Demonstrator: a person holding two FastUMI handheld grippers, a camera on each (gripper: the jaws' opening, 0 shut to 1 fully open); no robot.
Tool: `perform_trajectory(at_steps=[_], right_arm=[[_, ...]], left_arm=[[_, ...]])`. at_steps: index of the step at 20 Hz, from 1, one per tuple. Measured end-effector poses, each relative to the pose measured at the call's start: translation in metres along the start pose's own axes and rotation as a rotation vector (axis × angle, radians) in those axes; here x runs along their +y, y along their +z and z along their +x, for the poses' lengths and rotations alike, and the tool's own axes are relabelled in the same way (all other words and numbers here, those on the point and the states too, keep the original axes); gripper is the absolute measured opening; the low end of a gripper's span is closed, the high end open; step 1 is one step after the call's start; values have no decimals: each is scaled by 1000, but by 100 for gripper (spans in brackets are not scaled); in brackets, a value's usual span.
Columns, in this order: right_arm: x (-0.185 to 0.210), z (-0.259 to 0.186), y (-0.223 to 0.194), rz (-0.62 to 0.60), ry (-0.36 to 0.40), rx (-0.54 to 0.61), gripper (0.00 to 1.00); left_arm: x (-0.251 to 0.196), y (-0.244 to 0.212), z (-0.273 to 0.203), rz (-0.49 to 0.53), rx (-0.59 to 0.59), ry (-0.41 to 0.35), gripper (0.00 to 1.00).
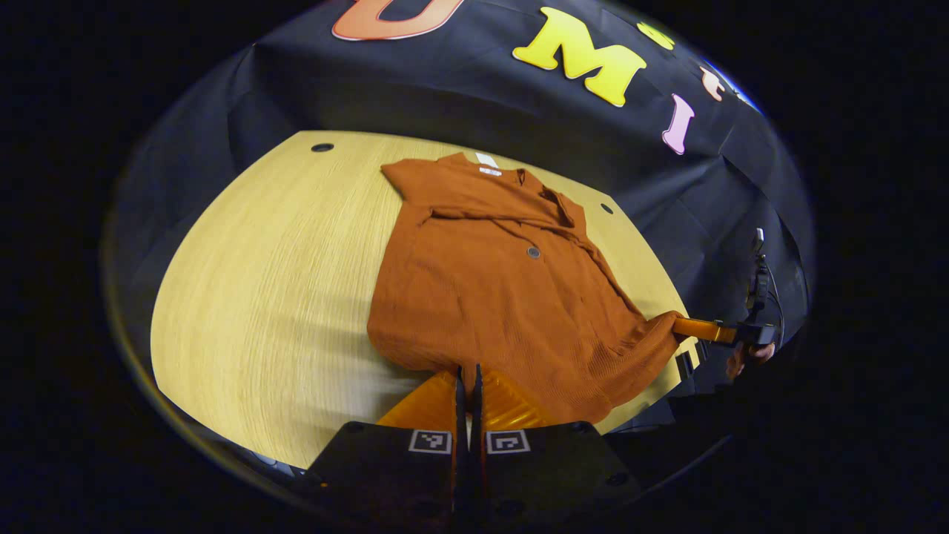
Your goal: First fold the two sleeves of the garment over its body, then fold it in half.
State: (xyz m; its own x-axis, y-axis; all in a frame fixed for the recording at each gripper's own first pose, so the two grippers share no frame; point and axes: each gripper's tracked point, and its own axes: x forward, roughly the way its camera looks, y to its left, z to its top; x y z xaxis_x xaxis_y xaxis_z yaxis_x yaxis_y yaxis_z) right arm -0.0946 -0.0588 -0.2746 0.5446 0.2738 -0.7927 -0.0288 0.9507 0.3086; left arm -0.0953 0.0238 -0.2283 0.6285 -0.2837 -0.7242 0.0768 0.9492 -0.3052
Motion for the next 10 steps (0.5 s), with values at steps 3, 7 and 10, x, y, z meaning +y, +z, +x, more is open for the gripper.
perform_trajectory(at_steps=[3, 7, 10], right_arm=[[12, -4, 41, 1, 26, -61, 1], [31, -9, 108, -48, 61, -157, 1], [43, -6, 169, -93, 83, -227, 1]], left_arm=[[-5, 39, -5, 26, -56, -2, 3], [-9, 104, -12, 76, -166, -2, 0], [-12, 155, -11, 118, -231, -10, 3]])
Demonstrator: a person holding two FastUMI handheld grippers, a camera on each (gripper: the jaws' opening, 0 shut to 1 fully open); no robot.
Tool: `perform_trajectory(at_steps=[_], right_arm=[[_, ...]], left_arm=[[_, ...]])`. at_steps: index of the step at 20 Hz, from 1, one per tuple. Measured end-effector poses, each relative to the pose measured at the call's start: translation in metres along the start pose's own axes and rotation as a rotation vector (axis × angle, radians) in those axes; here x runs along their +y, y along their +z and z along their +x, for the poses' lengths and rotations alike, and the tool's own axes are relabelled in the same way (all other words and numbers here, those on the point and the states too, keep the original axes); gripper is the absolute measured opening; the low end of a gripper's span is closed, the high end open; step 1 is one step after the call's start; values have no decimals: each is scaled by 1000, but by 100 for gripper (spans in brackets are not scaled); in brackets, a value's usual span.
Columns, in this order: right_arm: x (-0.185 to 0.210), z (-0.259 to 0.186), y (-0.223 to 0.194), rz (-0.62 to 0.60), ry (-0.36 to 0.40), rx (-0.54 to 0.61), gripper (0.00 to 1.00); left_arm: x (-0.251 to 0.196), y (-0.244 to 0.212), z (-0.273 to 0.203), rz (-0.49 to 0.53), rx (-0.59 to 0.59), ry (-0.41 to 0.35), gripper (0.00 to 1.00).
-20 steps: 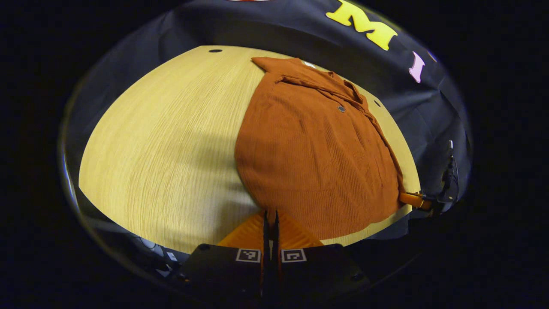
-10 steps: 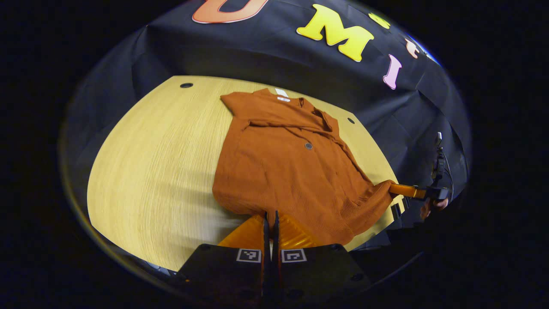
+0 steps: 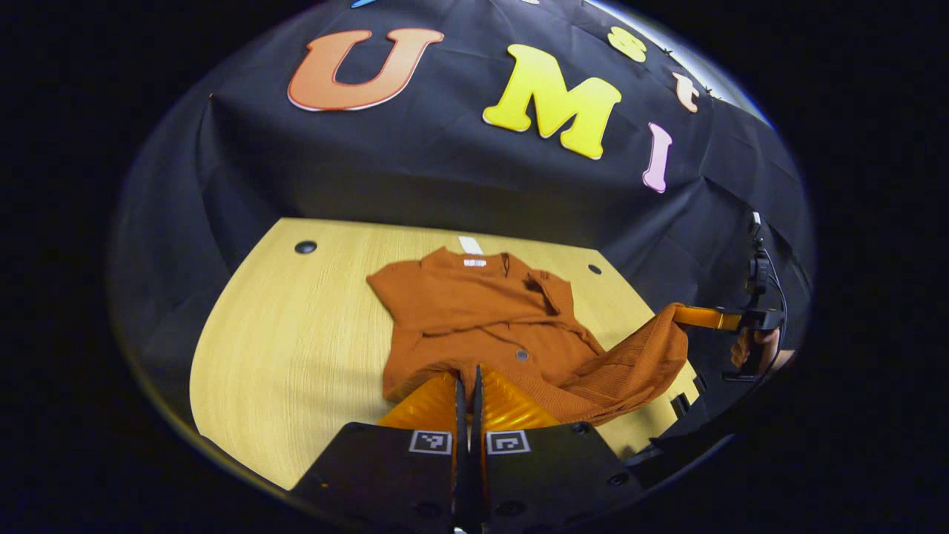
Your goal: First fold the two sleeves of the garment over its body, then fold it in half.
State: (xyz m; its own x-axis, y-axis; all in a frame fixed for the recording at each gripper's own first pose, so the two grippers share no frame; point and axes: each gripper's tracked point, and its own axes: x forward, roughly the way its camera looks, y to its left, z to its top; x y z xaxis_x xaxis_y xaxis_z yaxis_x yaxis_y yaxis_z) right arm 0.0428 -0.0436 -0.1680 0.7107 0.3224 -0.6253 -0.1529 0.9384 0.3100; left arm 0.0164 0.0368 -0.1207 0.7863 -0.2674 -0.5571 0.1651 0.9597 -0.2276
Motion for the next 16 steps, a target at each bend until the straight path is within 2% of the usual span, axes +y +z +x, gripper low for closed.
perform_trajectory(at_steps=[3, 4, 8, 12, 16], right_arm=[[4, 24, 54, -57, 11, -56, 1], [5, 38, 79, -77, 5, -84, 1], [8, 95, 135, -102, 2, -120, 1], [-5, 175, 159, -90, 2, -116, 1], [-42, 264, 138, -29, -41, -34, 0]], left_arm=[[10, 39, 26, 54, -48, 24, 3], [14, 62, 39, 53, -68, 30, 3], [40, 124, 90, 46, -124, 51, 3], [77, 150, 171, -29, -113, 64, 3], [109, 136, 255, -25, -44, 80, 3]])
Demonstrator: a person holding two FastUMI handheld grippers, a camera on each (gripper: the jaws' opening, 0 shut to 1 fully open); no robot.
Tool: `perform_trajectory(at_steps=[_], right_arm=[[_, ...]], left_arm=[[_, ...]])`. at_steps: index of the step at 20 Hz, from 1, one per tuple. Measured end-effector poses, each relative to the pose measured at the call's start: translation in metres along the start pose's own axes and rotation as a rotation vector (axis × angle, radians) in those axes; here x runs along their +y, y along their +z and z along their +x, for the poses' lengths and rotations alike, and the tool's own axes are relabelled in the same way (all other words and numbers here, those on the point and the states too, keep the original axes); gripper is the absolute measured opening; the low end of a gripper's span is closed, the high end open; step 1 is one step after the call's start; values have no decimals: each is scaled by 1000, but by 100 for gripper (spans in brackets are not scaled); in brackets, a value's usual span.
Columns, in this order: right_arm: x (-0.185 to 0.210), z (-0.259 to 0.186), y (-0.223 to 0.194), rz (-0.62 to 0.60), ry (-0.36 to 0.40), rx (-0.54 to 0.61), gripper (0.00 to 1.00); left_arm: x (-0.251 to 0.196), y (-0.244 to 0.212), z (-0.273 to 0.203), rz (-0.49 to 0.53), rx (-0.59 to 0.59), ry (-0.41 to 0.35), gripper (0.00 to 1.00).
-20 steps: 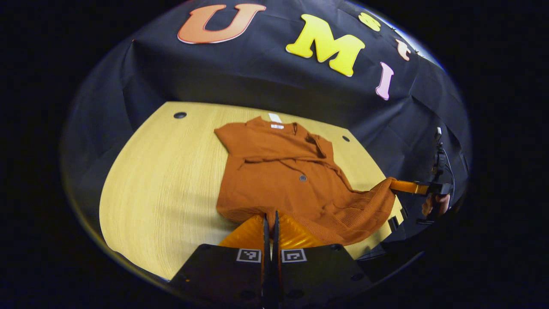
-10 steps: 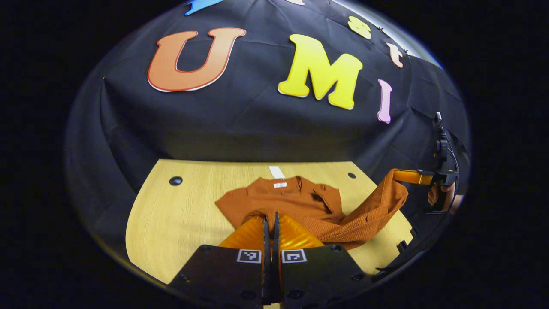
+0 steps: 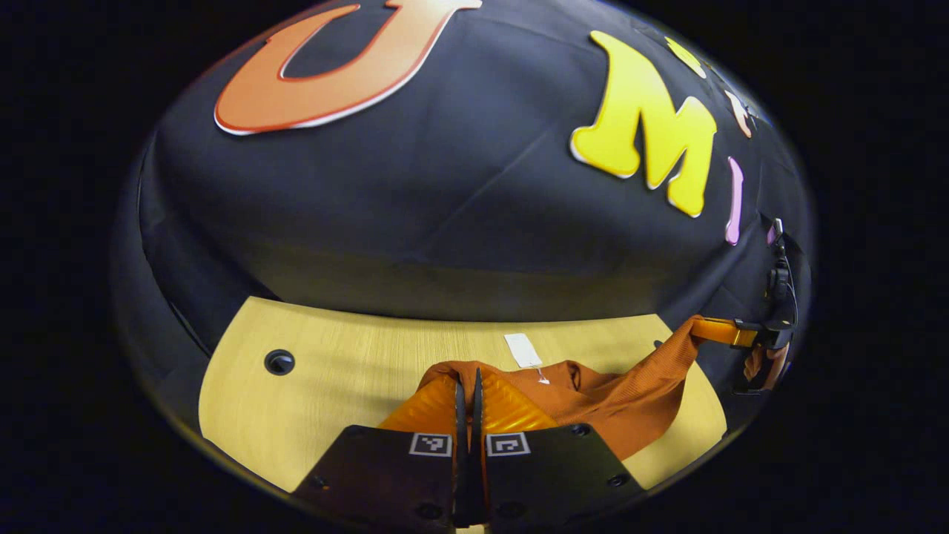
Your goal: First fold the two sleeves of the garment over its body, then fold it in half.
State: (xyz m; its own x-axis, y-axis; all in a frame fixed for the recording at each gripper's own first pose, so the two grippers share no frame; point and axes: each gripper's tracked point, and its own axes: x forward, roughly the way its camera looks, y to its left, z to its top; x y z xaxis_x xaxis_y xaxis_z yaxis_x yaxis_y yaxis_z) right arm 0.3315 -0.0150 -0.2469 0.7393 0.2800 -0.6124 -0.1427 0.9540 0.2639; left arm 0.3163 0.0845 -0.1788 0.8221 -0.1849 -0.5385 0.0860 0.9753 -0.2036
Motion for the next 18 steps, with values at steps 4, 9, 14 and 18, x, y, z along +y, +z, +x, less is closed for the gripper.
perform_trajectory(at_steps=[4, 9, 14, 18], right_arm=[[-38, 71, -29, 119, -33, 80, 0], [-86, 111, -73, 259, -94, 157, 15], [-83, 93, -38, 160, -132, 66, 63], [-63, 57, -16, 95, -147, 0, 79]], left_arm=[[34, -24, 68, 18, 62, 46, 3], [32, -35, 113, -40, 95, 70, 11], [23, -13, 97, 17, 49, 140, 64], [21, 18, 51, -18, -27, 170, 92]])
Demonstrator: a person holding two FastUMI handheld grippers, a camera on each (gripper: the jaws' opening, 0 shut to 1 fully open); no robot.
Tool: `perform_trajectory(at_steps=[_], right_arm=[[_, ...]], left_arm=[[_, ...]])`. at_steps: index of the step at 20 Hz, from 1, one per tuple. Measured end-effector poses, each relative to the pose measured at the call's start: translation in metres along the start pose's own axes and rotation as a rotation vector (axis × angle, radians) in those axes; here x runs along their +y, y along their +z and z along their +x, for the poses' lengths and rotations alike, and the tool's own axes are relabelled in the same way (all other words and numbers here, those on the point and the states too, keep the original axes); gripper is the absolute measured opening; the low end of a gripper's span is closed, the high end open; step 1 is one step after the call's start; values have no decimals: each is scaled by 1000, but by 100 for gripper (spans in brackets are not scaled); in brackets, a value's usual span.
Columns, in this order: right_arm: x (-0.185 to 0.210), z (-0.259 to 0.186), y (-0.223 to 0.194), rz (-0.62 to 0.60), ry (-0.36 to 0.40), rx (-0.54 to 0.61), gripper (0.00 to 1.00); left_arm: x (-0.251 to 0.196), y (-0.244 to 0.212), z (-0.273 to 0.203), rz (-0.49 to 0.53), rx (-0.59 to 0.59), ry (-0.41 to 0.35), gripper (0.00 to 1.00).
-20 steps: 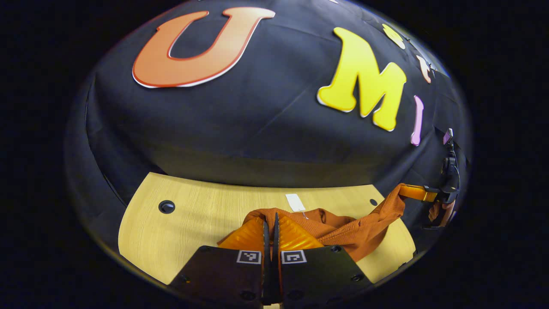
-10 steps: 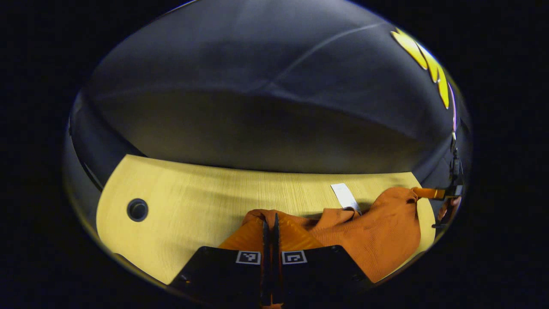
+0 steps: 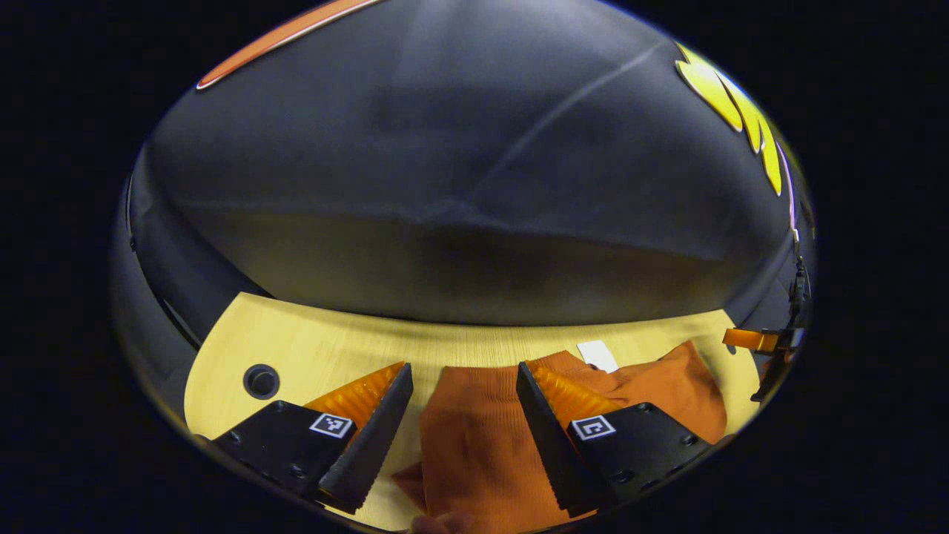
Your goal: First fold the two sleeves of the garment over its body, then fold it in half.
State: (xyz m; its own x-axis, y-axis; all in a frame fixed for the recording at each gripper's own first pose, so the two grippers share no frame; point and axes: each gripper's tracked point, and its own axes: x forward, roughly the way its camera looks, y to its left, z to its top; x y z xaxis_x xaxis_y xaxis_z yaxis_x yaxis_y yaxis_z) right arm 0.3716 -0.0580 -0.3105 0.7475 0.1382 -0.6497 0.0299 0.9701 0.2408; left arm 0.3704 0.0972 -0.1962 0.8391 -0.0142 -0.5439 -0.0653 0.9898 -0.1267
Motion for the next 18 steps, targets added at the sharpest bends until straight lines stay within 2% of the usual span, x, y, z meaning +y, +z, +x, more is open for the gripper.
perform_trajectory(at_steps=[1, 4, 6, 8, 11, 13, 14, 16, 18], right_arm=[[6, -14, 7, -17, -8, -30, 85], [33, -68, 30, -74, 8, -136, 84], [51, -114, 49, -137, 5, -226, 92], [77, -177, 77, -204, 15, -343, 92], [114, -269, 103, -239, 52, -523, 94], [122, -317, 105, -242, 40, -574, 95], [129, -344, 105, -241, 41, -596, 94], [131, -382, 97, -232, 19, -641, 95], [130, -402, 87, -199, -6, -675, 94]], left_arm=[[3, 11, -13, -8, -31, 19, 92], [-14, 60, -85, -16, -164, 18, 92], [-26, 86, -139, 18, -264, 28, 92], [-44, 103, -193, 61, -344, 49, 92], [-83, 134, -273, 89, -501, 29, 95], [-100, 139, -317, 122, -558, 20, 96], [-108, 139, -339, 129, -575, 18, 88], [-122, 132, -377, 106, -595, -7, 89], [-129, 120, -399, 96, -611, -6, 94]])
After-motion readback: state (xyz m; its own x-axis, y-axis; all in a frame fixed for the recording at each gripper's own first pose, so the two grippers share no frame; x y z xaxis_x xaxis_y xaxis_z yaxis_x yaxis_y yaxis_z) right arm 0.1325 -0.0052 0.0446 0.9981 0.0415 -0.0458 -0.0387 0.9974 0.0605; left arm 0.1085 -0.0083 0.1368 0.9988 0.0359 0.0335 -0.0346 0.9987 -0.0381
